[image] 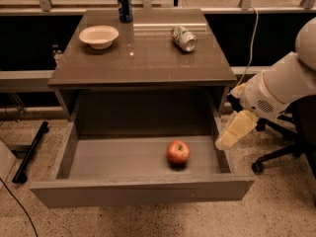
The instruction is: Pick apple from top drawer and place on counter
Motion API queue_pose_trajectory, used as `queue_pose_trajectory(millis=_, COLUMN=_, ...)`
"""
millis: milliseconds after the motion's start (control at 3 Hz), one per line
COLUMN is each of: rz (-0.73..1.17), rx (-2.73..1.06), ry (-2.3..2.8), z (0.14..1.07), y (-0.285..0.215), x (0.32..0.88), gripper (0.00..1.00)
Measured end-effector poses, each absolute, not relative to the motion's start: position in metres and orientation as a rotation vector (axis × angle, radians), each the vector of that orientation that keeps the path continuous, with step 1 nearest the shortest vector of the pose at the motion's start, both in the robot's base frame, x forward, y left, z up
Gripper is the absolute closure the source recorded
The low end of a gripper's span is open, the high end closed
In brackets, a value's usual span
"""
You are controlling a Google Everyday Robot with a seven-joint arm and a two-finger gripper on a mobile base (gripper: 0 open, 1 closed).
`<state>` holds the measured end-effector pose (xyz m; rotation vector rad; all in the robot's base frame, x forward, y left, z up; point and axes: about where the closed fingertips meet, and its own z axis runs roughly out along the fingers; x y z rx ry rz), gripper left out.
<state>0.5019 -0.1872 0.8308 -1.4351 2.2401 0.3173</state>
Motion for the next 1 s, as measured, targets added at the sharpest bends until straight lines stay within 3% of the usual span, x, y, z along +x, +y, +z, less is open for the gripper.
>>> queue_pose_trajectory(millis=1000, rz=0.528, rx=-1.275, ry=2.269, z=0.724, y=-0.136, x=0.544, gripper=0.00)
